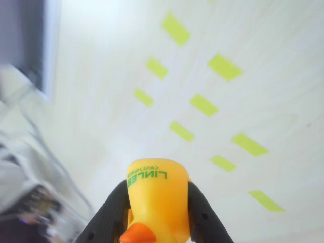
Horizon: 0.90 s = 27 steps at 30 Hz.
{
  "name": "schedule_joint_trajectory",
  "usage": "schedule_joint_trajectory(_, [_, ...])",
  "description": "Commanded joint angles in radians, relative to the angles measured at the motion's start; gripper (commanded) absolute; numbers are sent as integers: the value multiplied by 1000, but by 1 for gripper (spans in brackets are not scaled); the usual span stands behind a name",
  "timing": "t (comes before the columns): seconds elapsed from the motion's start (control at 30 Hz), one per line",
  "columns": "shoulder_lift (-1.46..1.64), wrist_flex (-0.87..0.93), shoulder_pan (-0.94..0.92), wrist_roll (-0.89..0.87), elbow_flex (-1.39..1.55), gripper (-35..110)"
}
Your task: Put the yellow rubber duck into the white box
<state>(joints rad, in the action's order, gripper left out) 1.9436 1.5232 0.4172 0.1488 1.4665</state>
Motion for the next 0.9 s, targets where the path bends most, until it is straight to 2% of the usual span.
schedule_joint_trajectory(0.0, [204, 37, -166, 41, -103, 0])
schedule_joint_trajectory(0.4, [420, 14, -514, 67, -37, 0])
schedule_joint_trajectory(0.87, [494, -247, -899, 46, 193, 0])
